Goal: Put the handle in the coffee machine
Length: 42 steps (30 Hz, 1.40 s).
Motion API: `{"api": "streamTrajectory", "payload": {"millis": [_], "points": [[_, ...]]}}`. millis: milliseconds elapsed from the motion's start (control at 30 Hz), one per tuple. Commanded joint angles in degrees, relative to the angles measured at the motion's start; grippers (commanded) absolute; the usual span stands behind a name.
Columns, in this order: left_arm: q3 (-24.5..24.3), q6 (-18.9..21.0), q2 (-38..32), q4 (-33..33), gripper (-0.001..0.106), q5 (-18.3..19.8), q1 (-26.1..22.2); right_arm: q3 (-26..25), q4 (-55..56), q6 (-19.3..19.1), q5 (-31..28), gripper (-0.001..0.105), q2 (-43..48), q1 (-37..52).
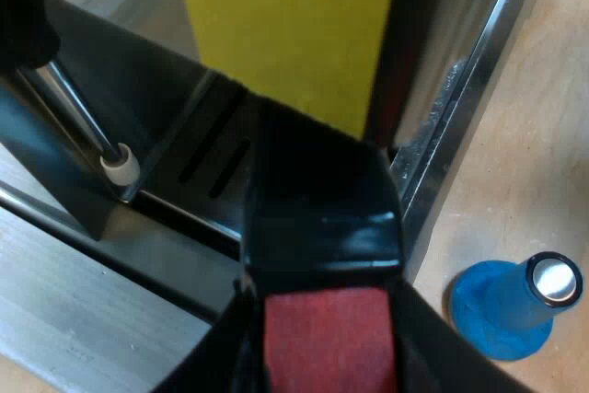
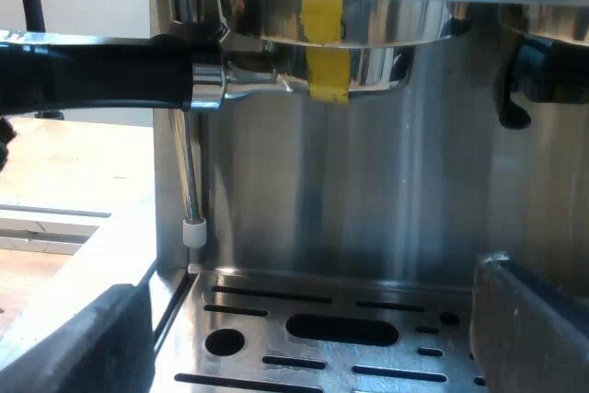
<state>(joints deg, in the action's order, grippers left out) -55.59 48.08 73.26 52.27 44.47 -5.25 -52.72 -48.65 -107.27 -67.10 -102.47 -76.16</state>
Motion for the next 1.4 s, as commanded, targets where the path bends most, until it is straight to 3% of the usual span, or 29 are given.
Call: {"api": "streamTrajectory", "payload": {"millis": [33, 667, 733, 833, 1000, 1100, 1400], "points": [[-2.49, 1.09, -1.71, -3.27, 0.0, 9.43, 0.01, -0.12, 0.08, -0.58, 0.09, 0.072, 0.38, -0.05], [-2.49, 1.09, -1.71, -3.27, 0.0, 9.43, 0.01, -0.12, 0.08, -0.58, 0.73, 0.072, 0.38, 0.23], [-2.49, 1.09, -1.71, -3.27, 0.0, 9.43, 0.01, -0.12, 0.08, -0.58, 1.62, 0.067, 0.38, 0.71], [-2.49, 1.09, -1.71, -3.27, 0.0, 9.43, 0.01, -0.12, 0.08, -0.58, 4.86, 0.051, 0.38, 2.68], [-2.49, 1.09, -1.71, -3.27, 0.0, 9.43, 0.01, -0.12, 0.08, -0.58, 18.24, 0.031, 0.38, 6.88], [-2.49, 1.09, -1.71, -3.27, 0.0, 9.43, 0.01, -0.12, 0.08, -0.52, 21.15, 0.029, 0.07, 8.78], [-2.49, 1.09, -1.71, -3.27, 0.0, 9.43, 0.01, -1.09, -0.55, 1.25, 21.24, 0.031, -4.01, 11.52]]}}
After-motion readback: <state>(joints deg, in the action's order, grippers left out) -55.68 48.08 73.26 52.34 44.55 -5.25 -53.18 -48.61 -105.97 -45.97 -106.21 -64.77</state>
